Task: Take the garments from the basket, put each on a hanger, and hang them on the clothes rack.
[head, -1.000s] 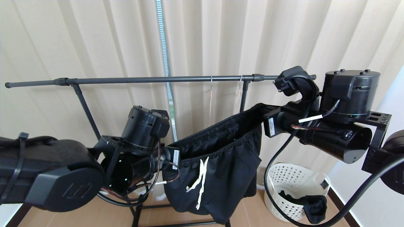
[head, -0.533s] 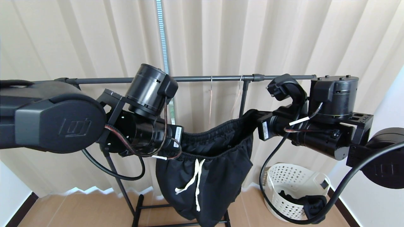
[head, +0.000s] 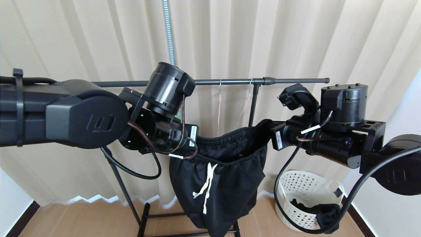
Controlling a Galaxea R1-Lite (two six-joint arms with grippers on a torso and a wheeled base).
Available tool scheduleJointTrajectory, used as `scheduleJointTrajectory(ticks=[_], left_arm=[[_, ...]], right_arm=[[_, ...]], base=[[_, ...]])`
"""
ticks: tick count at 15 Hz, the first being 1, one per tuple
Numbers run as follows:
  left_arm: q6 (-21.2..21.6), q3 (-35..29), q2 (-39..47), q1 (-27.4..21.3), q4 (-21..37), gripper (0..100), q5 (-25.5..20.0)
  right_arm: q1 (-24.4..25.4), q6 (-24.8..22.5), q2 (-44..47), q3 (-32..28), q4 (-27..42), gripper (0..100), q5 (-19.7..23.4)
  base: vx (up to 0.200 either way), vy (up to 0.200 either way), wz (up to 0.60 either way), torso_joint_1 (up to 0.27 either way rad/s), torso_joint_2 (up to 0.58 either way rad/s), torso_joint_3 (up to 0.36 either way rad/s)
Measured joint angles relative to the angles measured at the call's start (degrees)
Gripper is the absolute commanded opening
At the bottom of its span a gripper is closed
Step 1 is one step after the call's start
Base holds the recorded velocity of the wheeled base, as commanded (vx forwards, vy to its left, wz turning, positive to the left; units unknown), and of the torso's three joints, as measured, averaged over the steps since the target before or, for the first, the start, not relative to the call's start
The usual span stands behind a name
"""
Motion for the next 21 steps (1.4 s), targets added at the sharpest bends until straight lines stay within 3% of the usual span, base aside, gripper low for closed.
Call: scheduleJointTrajectory(ticks=[1, 4, 7, 10, 11, 15, 21], left_arm=[[0.0, -0.7, 0.3, 0.0, 0.0, 0, 0.0], [-0.3, -3.9, 1.4, 0.1, 0.0, 0, 0.1], [-2.4, -7.5, 2.6, 0.1, 0.0, 0, 0.3], [-3.5, -9.8, 4.0, 0.0, -0.3, 0, 0.5], [-4.0, -10.4, 4.4, 0.1, -0.3, 0, 0.6], [-5.6, -12.1, 5.3, 0.3, -0.4, 0, 0.7], [-6.7, -15.0, 6.1, 0.4, -0.4, 0, 1.1]], right_arm=[[-0.1, -0.1, 0.2, 0.3, 0.1, 100, 0.0], [-0.7, -2.4, 0.4, 2.2, 2.8, 100, 1.0], [-0.9, -2.8, -0.1, 6.0, 3.8, 100, 7.4], [-1.4, -0.3, -0.2, 10.2, 3.9, 100, 17.8], [-1.6, 1.1, -0.3, 10.7, 4.0, 100, 18.9], [-0.5, 7.7, -0.9, 11.5, 4.1, 100, 19.1], [5.3, 8.6, -6.7, 17.6, 4.0, 100, 19.4]], base=[[0.0, 0.0, 0.0, 0.0, 0.0, 0.0], [0.0, 0.0, 0.0, 0.0, 0.0, 0.0], [0.0, 0.0, 0.0, 0.0, 0.0, 0.0], [0.0, 0.0, 0.0, 0.0, 0.0, 0.0], [0.0, 0.0, 0.0, 0.0, 0.0, 0.0], [0.0, 0.0, 0.0, 0.0, 0.0, 0.0], [0.0, 0.0, 0.0, 0.0, 0.0, 0.0]])
